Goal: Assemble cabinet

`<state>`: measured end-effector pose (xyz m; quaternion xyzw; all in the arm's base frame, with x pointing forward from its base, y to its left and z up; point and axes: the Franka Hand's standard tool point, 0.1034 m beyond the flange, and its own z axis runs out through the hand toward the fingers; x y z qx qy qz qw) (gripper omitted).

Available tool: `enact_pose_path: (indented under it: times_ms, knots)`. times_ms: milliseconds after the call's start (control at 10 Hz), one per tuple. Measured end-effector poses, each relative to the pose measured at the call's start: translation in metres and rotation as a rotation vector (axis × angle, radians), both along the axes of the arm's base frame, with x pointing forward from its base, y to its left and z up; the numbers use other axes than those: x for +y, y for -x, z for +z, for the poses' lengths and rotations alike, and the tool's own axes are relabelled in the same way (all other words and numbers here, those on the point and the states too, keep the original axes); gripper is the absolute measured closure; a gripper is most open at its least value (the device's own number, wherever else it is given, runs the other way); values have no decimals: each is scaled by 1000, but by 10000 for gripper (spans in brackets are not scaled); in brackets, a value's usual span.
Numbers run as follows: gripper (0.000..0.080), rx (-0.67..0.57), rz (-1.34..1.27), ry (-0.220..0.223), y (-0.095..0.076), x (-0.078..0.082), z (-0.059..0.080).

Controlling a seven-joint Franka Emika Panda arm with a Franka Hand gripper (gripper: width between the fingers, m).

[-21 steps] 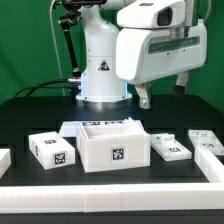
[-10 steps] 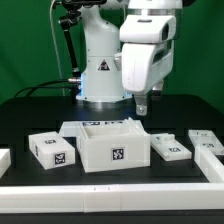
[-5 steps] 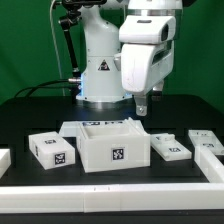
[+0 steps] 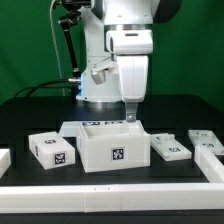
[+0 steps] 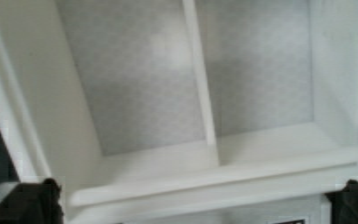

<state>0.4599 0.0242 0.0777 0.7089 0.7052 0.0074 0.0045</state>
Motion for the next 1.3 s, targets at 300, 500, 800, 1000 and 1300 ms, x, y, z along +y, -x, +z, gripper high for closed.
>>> enact_pose_path:
  times_ms: [300,500,800,1000,1300]
  knots:
    - [3,-1,-27,-1,-1,1,0]
    - [3,-1,-16,0,0,0,0]
    - [3,-5,198,0,24,-16,-11]
    - [3,8,251,-1,38,-23,-18]
    - [3,11,228,-2,38,-23,-19]
